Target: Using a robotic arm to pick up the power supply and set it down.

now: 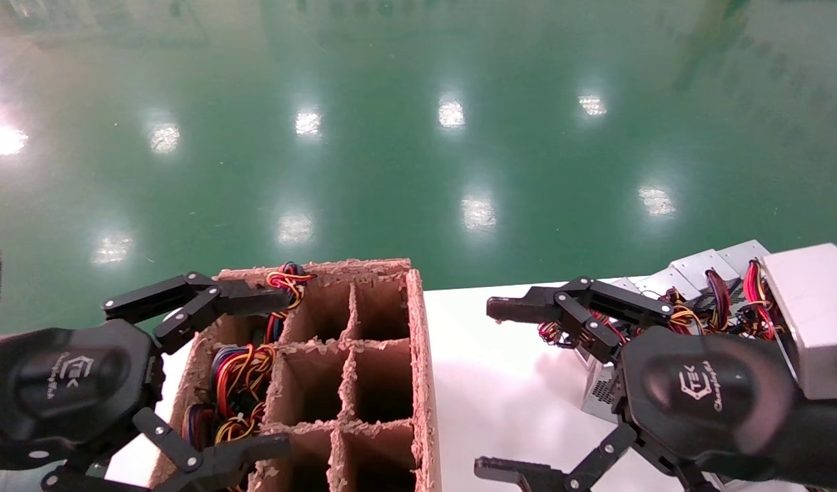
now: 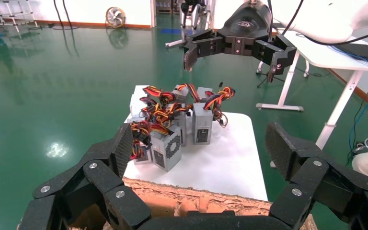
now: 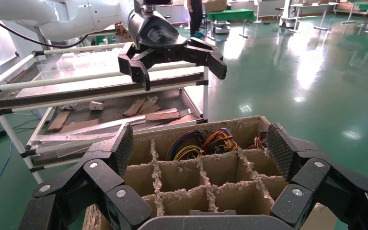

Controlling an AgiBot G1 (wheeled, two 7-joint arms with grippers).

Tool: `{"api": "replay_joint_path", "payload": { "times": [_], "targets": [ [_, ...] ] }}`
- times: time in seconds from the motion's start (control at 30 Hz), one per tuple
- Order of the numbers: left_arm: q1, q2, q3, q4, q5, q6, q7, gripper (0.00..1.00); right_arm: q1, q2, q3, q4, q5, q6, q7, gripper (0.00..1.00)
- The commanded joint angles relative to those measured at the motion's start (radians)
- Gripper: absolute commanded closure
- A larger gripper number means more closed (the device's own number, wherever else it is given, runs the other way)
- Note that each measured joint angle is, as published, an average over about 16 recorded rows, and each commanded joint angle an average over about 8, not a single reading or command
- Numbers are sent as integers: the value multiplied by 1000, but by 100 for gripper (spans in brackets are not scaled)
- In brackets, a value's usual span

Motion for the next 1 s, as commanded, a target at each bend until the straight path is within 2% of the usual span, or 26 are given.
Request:
{"api": "replay_joint_path", "payload": {
  "times": [0.03,0.4,0.57,0.8,1.0],
  "targets": [
    [0,0,0,0,0,0,0,100,0,0,0,0,0,0,0,0],
    [0,0,0,0,0,0,0,100,-1,-2,-2,-1,-5,2,0,0],
    [0,0,0,0,0,0,0,100,-7,-23,-20,-5,-33,27,5,0],
    [0,0,0,0,0,0,0,100,15,-100,-73,-19,-117,75,5,0],
    [0,0,0,0,0,0,0,100,70,-215,-142,-72,-217,104,-7,0]
  ]
}}
